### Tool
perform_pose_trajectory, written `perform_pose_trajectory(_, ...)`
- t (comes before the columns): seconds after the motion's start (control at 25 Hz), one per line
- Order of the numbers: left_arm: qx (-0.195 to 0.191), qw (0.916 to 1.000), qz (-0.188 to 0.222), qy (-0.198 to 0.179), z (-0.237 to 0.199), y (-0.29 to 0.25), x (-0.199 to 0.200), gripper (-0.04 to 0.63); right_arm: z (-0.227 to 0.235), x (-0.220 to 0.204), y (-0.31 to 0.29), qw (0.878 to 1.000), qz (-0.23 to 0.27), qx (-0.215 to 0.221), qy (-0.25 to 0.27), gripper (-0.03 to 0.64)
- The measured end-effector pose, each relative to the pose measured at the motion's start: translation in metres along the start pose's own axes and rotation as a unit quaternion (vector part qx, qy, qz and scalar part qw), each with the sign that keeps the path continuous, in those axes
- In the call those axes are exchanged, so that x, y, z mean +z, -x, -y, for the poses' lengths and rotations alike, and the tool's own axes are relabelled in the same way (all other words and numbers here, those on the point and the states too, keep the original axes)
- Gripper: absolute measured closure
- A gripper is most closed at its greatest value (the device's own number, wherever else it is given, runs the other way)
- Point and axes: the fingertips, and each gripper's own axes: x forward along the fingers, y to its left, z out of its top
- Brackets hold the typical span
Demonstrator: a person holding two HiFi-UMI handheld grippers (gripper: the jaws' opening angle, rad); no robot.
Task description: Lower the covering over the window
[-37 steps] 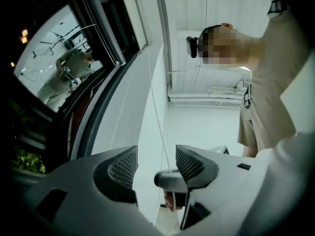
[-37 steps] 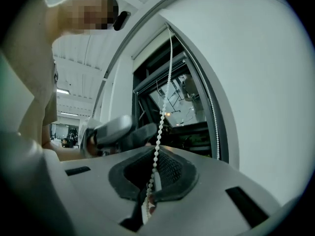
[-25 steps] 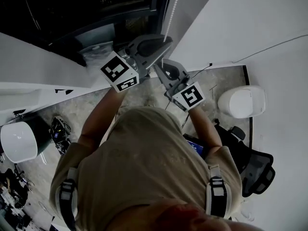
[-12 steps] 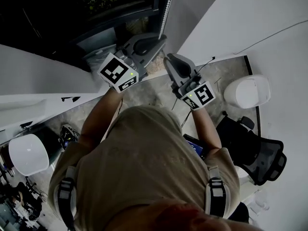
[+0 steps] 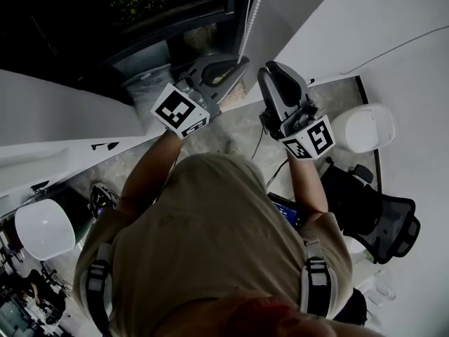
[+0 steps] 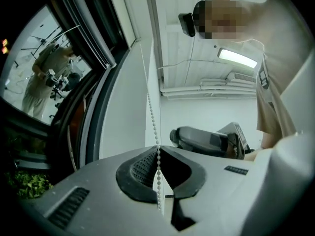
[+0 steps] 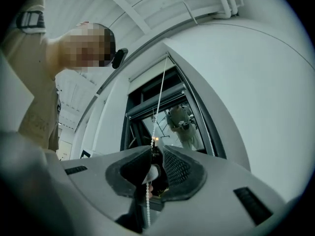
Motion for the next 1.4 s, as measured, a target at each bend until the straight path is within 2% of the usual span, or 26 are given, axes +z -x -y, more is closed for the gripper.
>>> perform_pose_trajectory(0.12, -0.007, 0.9996, -0.028, -0.001, 0.008, -0.005, -0.028, 0.578, -0.005, 0.004, -0.014, 1.0, -0.008, 0.015, 0.013, 0.56)
perform_pose_trajectory(0.28, -0.02, 0.9975, -0.06, 0.032, 0.023, -0.005, -0.071, 0.578, 0.002, -0.006, -0.031, 0.998, -0.037, 0.01, 0.042, 0.56)
perform_pose_trajectory(0.36, -0.023, 0.997, -0.057, 0.048, 0.03, -0.002, -0.076, 0.578, 0.007, -0.012, -0.034, 0.998, -0.049, 0.013, 0.037, 0.565)
perform_pose_trajectory(0.44, -0.022, 0.9972, -0.055, 0.047, 0.031, -0.002, -0.075, 0.578, 0.01, -0.013, -0.034, 0.998, -0.052, 0.025, 0.022, 0.6)
perform_pose_trajectory(0.52, -0.028, 0.9973, -0.048, 0.047, 0.032, -0.001, -0.072, 0.578, 0.015, -0.013, -0.033, 0.998, -0.051, 0.028, 0.013, 0.604)
perform_pose_trajectory(0.56, -0.031, 0.9969, -0.042, 0.059, 0.031, 0.0, -0.072, 0.577, 0.021, -0.015, -0.031, 0.998, -0.051, 0.026, 0.009, 0.604)
perform_pose_trajectory(0.6, -0.03, 0.996, -0.037, 0.076, 0.028, 0.001, -0.072, 0.514, 0.029, -0.022, -0.029, 0.998, -0.057, 0.026, 0.003, 0.604)
perform_pose_trajectory(0.64, -0.021, 0.9953, -0.032, 0.089, 0.023, 0.001, -0.072, 0.397, 0.036, -0.034, -0.026, 0.997, -0.074, 0.028, -0.005, 0.605)
perform_pose_trajectory(0.68, -0.007, 0.9952, -0.029, 0.093, 0.016, 0.002, -0.071, 0.387, 0.042, -0.053, -0.022, 0.994, -0.102, 0.032, -0.011, 0.605)
perform_pose_trajectory(0.76, 0.028, 0.9959, -0.021, 0.083, 0.003, -0.001, -0.063, 0.388, 0.046, -0.093, -0.009, 0.986, -0.161, 0.044, -0.027, 0.605)
perform_pose_trajectory(0.84, 0.054, 0.9958, -0.014, 0.072, -0.008, -0.009, -0.051, 0.388, 0.042, -0.111, 0.002, 0.981, -0.179, 0.059, -0.047, 0.604)
perform_pose_trajectory(1.04, 0.079, 0.9962, -0.007, 0.037, -0.012, -0.033, -0.03, 0.395, 0.037, -0.105, 0.013, 0.981, -0.167, 0.086, -0.051, 0.604)
perform_pose_trajectory(1.2, 0.099, 0.9938, 0.002, 0.05, -0.005, -0.038, -0.035, 0.476, 0.04, -0.1, 0.024, 0.98, -0.16, 0.102, -0.06, 0.604)
perform_pose_trajectory(1.4, 0.114, 0.9919, 0.003, 0.056, 0.008, -0.041, -0.041, 0.486, 0.041, -0.096, 0.034, 0.978, -0.161, 0.118, -0.058, 0.604)
